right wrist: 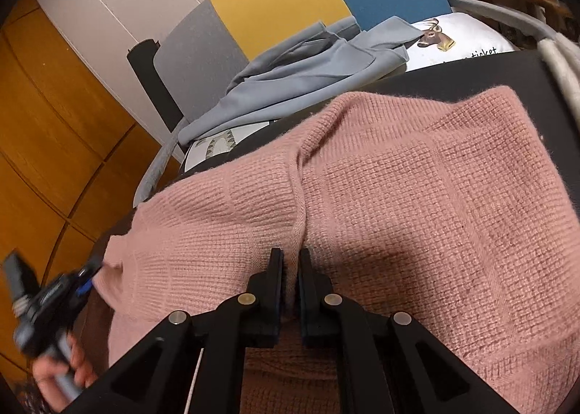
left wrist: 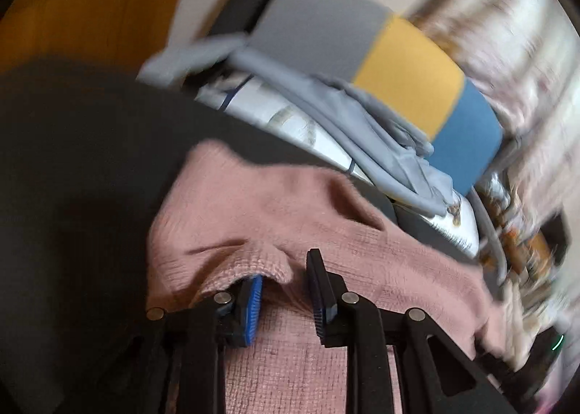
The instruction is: Fold clothes
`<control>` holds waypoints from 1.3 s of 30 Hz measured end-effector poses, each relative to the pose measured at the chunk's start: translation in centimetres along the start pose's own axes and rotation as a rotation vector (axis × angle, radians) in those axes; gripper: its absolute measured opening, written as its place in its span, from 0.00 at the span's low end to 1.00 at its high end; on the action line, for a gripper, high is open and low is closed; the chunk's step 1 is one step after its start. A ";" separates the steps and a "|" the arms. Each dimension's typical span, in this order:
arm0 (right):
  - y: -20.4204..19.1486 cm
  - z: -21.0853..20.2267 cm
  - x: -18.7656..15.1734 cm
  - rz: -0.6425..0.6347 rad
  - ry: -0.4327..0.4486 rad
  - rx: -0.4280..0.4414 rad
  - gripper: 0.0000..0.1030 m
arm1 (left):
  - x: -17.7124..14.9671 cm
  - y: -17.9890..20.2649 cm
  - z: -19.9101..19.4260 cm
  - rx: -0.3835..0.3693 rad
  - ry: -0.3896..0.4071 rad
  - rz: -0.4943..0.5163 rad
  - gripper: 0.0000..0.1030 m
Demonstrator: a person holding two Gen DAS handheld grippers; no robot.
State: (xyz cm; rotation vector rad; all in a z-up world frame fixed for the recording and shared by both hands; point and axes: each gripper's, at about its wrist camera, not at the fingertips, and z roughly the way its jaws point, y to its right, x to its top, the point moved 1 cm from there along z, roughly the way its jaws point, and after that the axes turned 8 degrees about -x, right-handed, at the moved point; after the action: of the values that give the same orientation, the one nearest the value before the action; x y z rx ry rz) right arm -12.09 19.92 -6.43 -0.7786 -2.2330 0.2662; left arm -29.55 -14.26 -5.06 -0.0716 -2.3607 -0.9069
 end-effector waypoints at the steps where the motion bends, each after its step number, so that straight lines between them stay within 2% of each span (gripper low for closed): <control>1: 0.1 0.0 0.0 0.002 0.000 0.002 0.05 | 0.1 -0.6 -0.1 0.004 -0.010 -0.028 0.22; 4: 0.3 -0.2 -0.2 0.010 0.003 0.012 0.05 | -1.9 -1.2 -2.9 0.089 0.008 0.084 0.22; 6: 0.3 -0.3 -0.2 0.014 0.005 0.015 0.05 | -3.9 -2.2 -4.8 0.159 -0.010 0.151 0.22; 9: 0.4 -0.4 -0.2 0.017 0.007 0.019 0.05 | -5.2 -4.6 -7.3 0.243 0.020 0.113 0.21; 10: 0.4 -0.4 -0.2 0.020 0.006 0.022 0.05 | -5.0 -5.4 -8.5 0.271 0.069 0.060 0.18; 11: 0.4 -0.4 -0.2 0.022 0.006 0.024 0.05 | -4.8 -5.5 -9.0 0.264 0.104 0.039 0.18; 14: 0.5 -0.3 -0.1 0.025 0.006 0.029 0.05 | -3.1 -3.6 -8.9 0.189 0.173 0.068 0.20; 18: 0.8 -0.3 -0.1 0.033 0.005 0.039 0.05 | -1.3 0.7 -3.4 0.143 0.119 0.267 0.21; 20: 0.7 -0.2 -0.1 0.029 0.005 0.036 0.05 | -0.8 0.2 -0.2 0.227 0.055 0.312 0.21; 21: 0.7 -0.2 -0.1 0.026 0.005 0.033 0.05 | -0.6 -1.0 1.2 0.265 -0.005 0.290 0.21; 22: 0.7 -0.3 -0.1 0.023 0.005 0.029 0.05 | -0.4 -2.0 1.5 0.239 -0.019 0.242 0.23; 25: -0.7 -1.0 0.4 -0.065 0.003 -0.061 0.06 | -0.5 -4.3 -0.2 0.134 0.052 0.127 0.21; 27: -2.8 -2.8 0.6 -0.168 0.081 -0.198 0.26 | -0.6 -5.5 -0.8 0.094 0.070 0.078 0.17; 28: -4.5 -4.5 0.8 -0.197 0.165 -0.190 0.28 | -0.6 -6.1 -1.0 0.074 0.079 0.053 0.15; 29: -6.4 -5.8 1.0 -0.213 0.225 -0.128 0.29 | -0.7 -6.5 -1.2 0.062 0.086 0.038 0.15; 30: -8.2 -6.1 1.1 -0.241 0.236 -0.090 0.29 | -0.7 -6.3 -1.2 0.071 0.086 0.046 0.15; 33: -16.1 -3.2 0.9 -0.431 0.153 0.026 0.29 | -0.8 -5.9 -1.2 0.091 0.088 0.067 0.15; 35: -20.2 0.4 0.2 -0.510 0.070 0.075 0.28 | -0.9 -5.7 -1.2 0.097 0.091 0.076 0.15; 37: -22.7 4.2 -0.8 -0.568 -0.011 0.087 0.25 | -0.8 -5.7 -0.7 0.102 0.092 0.078 0.15; 39: -23.9 8.0 -1.9 -0.617 -0.091 0.052 0.19 | -0.7 -5.8 -0.4 0.108 0.092 0.080 0.16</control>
State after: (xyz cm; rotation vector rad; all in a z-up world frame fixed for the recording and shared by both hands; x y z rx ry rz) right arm -27.55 0.13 -3.45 -0.0269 -2.4170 0.0563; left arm -30.26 -18.79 -8.66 -0.0789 -2.2995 -0.7285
